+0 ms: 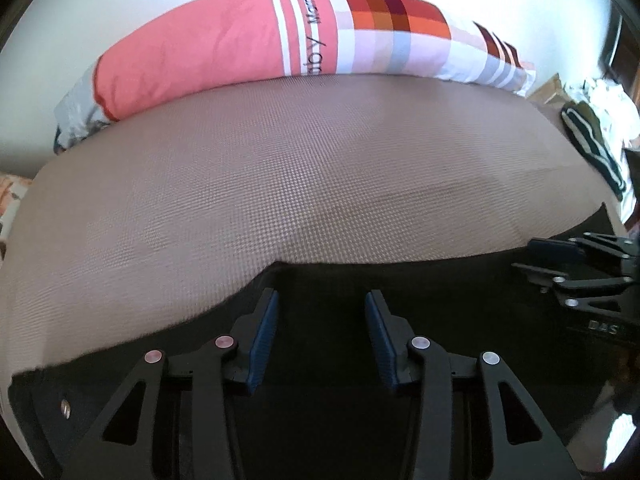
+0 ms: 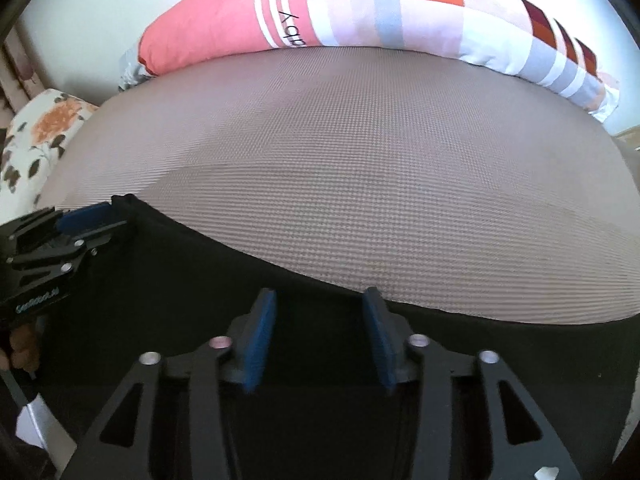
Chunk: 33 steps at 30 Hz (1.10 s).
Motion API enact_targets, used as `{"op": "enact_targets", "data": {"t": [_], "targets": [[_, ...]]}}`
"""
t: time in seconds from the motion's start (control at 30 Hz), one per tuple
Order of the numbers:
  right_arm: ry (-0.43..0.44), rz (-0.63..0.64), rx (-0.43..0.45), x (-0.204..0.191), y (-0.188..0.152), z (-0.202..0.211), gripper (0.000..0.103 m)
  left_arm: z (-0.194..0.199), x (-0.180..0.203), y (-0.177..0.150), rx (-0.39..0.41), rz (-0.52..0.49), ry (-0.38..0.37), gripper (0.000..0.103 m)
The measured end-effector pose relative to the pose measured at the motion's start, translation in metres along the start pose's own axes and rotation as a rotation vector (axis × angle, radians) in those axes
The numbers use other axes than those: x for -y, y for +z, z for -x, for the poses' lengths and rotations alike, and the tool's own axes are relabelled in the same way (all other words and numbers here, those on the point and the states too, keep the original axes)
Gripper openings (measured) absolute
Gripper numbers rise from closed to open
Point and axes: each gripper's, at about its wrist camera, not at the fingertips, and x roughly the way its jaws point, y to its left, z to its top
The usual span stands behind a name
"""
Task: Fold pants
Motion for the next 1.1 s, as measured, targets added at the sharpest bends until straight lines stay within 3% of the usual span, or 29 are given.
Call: {"op": "enact_targets", "data": {"t": [0.17,0.33,0.37,0.57,0.7,0.87,1.1], "targets": [[-0.002,-0.004,0.039,-0.002,-0.001,0.012,0.049,0.025,0.0,-0.031,0.013,0.049,0.016,0.046],[-0.012,-0.012,0.068,0.011,-0.011,0.031,0.052,0.022,-0.011,-0.07,-0.049,0.061,0.069,0.046],[-0.014,-0.013,0.072,0.015,-0.014,0.034,0.052,0.027,-0.014,-0.077,-0.011,0.059,0.072,0.046],[-0.055,-0.035,0.087,0.05,-0.035,0.061,0.055,0.034,-0.022,-0.089,0.01,0.115,0.085,0.046],[-0.04,-0.101,0.092,0.096,-0.055,0.089,0.055,0.036,-0.011,-0.087,-0.005,0.095,0.119,0.047],[0.006,-0.217,0.088,0.167,-0.08,0.118,0.056,0.053,0.007,-0.088,0.013,0.107,0.024,0.05],[0.197,-0.449,0.053,0.279,-0.124,0.142,0.056,0.065,0.05,-0.083,0.029,0.073,-0.063,0.055]]}}
